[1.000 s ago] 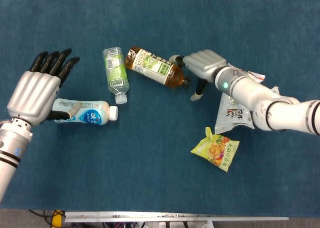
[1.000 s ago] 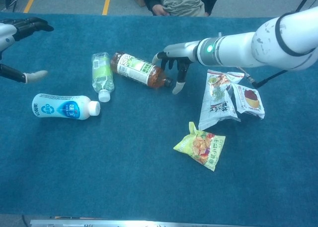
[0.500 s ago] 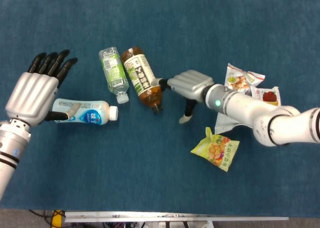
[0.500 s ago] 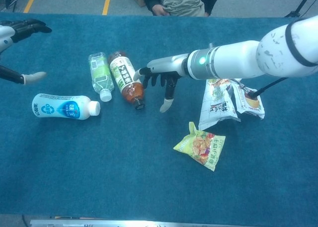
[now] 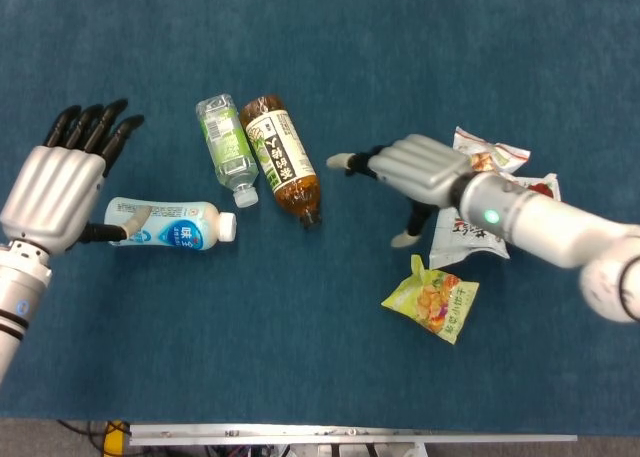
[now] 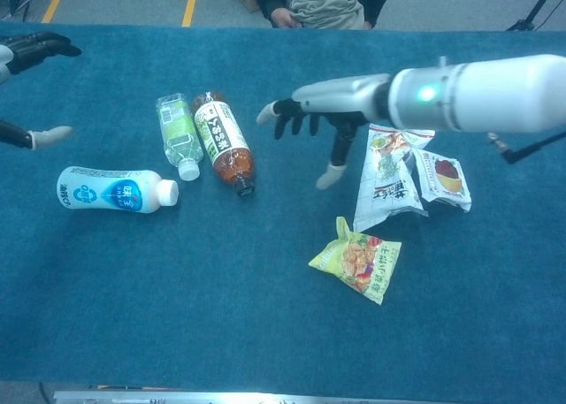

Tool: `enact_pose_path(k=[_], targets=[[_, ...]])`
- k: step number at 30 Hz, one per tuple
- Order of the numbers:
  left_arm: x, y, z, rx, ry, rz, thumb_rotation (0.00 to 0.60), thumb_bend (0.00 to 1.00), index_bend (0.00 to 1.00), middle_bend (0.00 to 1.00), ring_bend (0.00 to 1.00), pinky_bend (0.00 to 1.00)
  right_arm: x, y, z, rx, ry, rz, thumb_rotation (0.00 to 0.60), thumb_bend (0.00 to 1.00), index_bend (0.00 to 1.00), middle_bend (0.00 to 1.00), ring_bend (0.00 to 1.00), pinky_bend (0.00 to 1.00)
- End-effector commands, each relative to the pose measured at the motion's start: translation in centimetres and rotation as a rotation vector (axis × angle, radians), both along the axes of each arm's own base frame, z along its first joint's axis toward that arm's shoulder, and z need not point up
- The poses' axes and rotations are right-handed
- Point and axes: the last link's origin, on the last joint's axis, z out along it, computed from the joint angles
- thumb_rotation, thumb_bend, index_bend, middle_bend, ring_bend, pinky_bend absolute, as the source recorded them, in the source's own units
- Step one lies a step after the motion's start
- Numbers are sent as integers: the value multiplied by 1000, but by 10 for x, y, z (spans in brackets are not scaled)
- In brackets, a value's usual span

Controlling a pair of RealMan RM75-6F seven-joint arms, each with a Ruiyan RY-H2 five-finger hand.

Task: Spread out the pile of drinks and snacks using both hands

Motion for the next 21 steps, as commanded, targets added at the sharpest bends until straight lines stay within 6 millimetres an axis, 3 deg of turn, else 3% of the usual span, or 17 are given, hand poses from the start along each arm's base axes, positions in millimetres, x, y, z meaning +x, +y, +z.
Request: enact_pose_path(k=[1,12,21], targets=[[0,0,0,-1,-3,0,403,278,49,0,0,0,-23,22,21,-42,44,97,600,0,82,218,214,261],[6,0,-7,-19,3,-6,401,278,49,0,0,0,-53,78,37,-83,126,409,590,0,116,247,222,261],[7,0,-9,-25,14,9,402,278,49,0,0,0,-64,113,28,-8,165,613,469,0,134,253,218,256]])
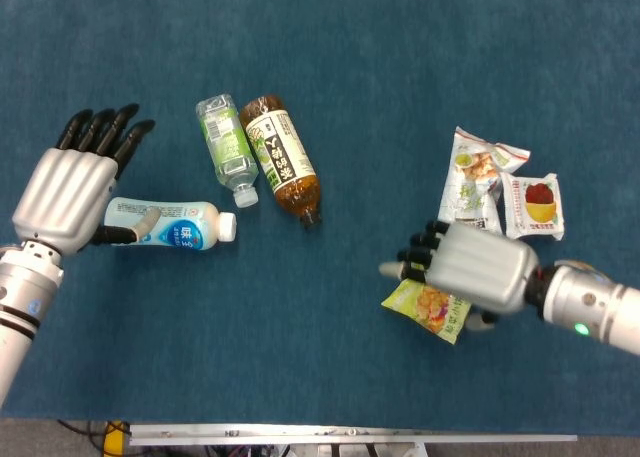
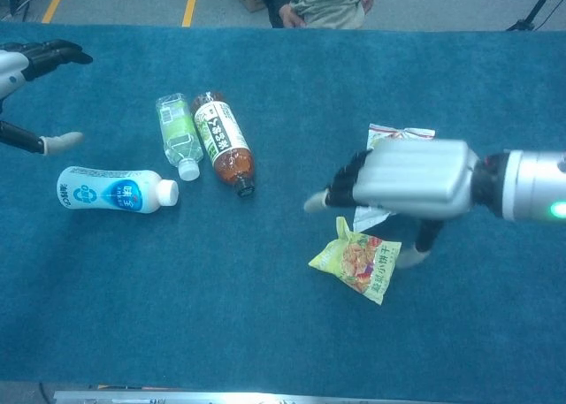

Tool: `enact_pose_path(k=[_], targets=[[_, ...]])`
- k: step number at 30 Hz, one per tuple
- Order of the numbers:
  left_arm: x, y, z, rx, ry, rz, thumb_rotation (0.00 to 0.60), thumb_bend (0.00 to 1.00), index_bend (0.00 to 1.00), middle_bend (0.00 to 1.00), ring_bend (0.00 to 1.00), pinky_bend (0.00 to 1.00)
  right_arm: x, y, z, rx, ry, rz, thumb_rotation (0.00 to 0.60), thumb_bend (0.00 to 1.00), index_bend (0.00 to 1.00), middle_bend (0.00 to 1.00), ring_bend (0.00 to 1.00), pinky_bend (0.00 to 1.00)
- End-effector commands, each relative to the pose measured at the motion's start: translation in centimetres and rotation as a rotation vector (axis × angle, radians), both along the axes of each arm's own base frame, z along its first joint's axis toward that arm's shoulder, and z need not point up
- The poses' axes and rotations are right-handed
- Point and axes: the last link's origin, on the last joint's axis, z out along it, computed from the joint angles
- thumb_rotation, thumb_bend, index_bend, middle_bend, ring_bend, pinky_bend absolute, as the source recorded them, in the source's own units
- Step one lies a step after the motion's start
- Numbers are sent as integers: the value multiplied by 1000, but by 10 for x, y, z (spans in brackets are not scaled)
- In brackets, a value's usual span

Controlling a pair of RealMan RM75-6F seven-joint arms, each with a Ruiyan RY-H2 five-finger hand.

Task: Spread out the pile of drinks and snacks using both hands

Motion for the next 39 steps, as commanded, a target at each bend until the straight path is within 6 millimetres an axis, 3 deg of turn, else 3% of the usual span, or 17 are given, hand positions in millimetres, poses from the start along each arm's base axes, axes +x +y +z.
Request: enact_pose_path(k=[1,7,18,31,39], targets=[[0,-1,-1,-3,0,4,402,278,49,0,0,0,-8,16,-6,50,43,49,449,0,134,253,217,252],[-1,-3,-1,-7,4,15,403,278,49,0,0,0,-14,24,-23,114,104,103,379,0,134,254,215,235],[-1,-5,0,-8,0,12,403,278,49,0,0,0,-31,18,-34,95,169,93,369,0,135,257,214,227],[5,-2,-9,-29,-2,-7,405,278,49,0,0,0,-62,-6,-10,-41,207,-11,368,0,135,258,214,226],[8,0,-13,-36,-1,-16,402,278,49,0,0,0,-56,-2,5,-63,108,-56,366,0,135,263,215,227]])
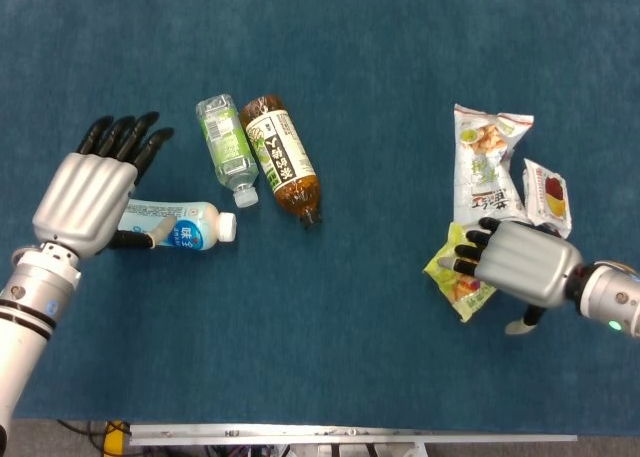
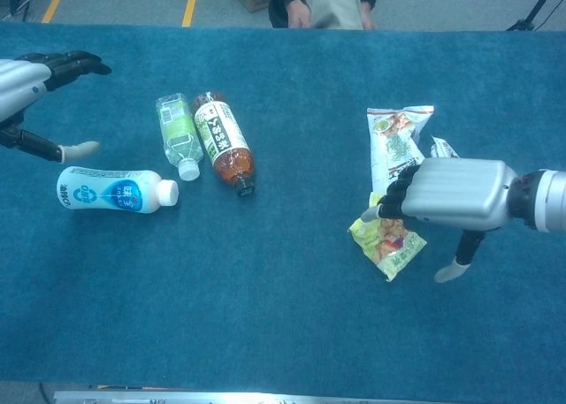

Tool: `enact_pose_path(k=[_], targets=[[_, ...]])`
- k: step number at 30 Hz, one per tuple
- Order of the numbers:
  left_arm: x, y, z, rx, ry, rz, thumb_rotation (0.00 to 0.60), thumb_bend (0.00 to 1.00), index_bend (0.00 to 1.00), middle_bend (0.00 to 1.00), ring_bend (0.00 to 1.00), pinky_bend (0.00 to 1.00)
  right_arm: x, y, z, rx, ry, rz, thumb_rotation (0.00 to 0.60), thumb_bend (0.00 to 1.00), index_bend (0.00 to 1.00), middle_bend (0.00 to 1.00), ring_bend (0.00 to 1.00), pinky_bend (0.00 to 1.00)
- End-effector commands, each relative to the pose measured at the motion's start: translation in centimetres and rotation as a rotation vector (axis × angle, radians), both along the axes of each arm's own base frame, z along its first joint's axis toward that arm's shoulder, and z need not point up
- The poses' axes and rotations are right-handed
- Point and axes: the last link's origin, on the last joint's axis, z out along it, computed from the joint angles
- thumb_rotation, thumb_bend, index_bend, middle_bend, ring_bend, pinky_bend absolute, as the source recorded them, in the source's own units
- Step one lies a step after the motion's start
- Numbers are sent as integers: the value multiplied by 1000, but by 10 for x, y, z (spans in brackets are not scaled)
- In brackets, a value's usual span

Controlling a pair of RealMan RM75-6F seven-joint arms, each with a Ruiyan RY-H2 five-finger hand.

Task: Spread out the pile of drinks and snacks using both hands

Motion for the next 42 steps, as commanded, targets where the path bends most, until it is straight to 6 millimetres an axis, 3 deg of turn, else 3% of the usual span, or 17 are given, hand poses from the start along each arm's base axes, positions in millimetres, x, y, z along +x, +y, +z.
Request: enact_pose_path(k=[1,6,10,13,15,17,18,21,28,42], targets=[[1,1,-1,0,1,-1,403,278,49,0,0,0,7,4,7,-10,-74,-4,366,0,135,264,215,227],[1,1,1,5,1,4,404,278,49,0,0,0,12,-9,15,-64,-159,-42,368,0,135,264,215,226],[-1,2,6,18,0,11,405,278,49,0,0,0,13,-24,33,-158,-222,-86,367,0,135,264,215,227],[-2,2,11,36,-9,12,468,278,49,0,0,0,3,-31,52,-247,-252,-161,367,0,136,264,214,226],[-4,1,13,46,-21,16,538,278,49,0,0,0,-7,-33,62,-291,-266,-225,404,0,139,264,212,227],[-6,0,16,65,-37,18,592,278,49,0,0,0,-18,-34,75,-341,-288,-300,542,1,146,264,209,227],[-8,0,17,77,-43,17,600,278,50,0,0,0,-23,-34,81,-366,-296,-325,579,2,147,264,209,228],[-13,-2,19,112,-74,22,600,278,55,0,0,0,-39,-33,98,-452,-331,-392,600,7,147,264,209,230],[-25,-18,24,175,-121,17,600,278,65,0,0,0,-76,-22,128,-637,-415,-513,600,10,147,264,209,235],[-37,-60,31,286,-193,29,600,278,70,0,0,0,-122,21,153,-866,-496,-598,600,84,159,264,208,245]])
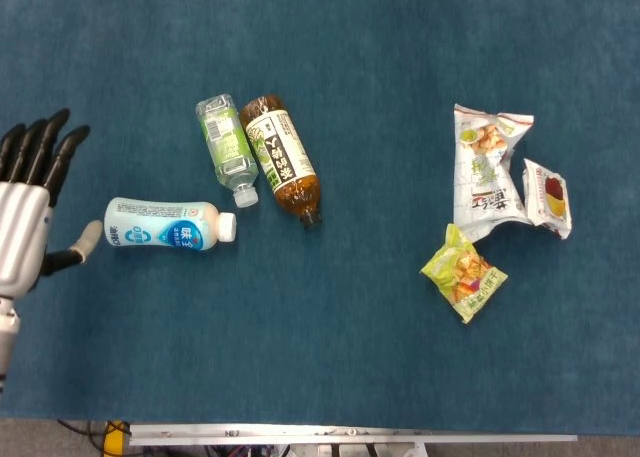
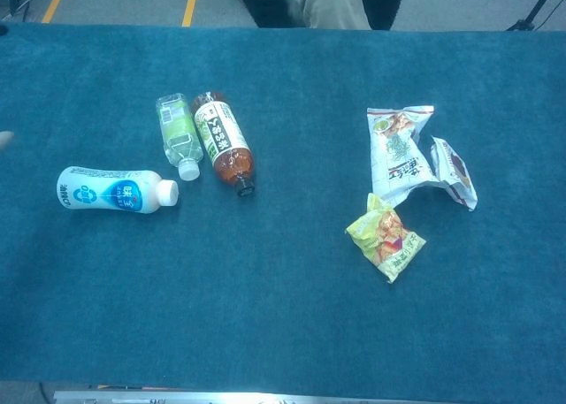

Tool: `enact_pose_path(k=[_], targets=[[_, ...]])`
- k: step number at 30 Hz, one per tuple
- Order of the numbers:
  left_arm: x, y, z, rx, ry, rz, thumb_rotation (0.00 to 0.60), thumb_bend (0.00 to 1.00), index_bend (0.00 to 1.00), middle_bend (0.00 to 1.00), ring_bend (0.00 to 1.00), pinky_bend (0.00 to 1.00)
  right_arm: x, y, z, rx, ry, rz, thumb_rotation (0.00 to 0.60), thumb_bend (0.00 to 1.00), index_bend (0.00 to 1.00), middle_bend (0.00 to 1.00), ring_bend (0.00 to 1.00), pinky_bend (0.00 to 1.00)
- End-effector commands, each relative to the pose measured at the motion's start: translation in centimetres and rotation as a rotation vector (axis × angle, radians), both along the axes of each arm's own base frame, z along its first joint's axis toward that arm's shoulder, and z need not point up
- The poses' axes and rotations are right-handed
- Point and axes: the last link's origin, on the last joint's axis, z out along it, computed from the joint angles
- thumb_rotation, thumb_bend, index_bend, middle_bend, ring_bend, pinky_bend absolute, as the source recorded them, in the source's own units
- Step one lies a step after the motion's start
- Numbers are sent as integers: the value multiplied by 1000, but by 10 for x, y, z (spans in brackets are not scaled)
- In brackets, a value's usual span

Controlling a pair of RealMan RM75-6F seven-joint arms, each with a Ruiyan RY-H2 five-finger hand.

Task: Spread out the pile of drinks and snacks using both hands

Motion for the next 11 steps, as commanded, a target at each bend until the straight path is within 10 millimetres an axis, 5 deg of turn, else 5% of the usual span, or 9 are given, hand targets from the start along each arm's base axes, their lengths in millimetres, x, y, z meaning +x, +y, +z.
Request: enact_pose_path(k=[1,11], targets=[[-3,-10,-2,9,-15,12,600,278,70,0,0,0,-7,11,4,-40,-11,-20,600,84,159,264,208,244],[-8,-18,-2,82,24,18,600,279,70,0,0,0,-13,20,3,-47,-23,-36,600,85,159,264,209,245]])
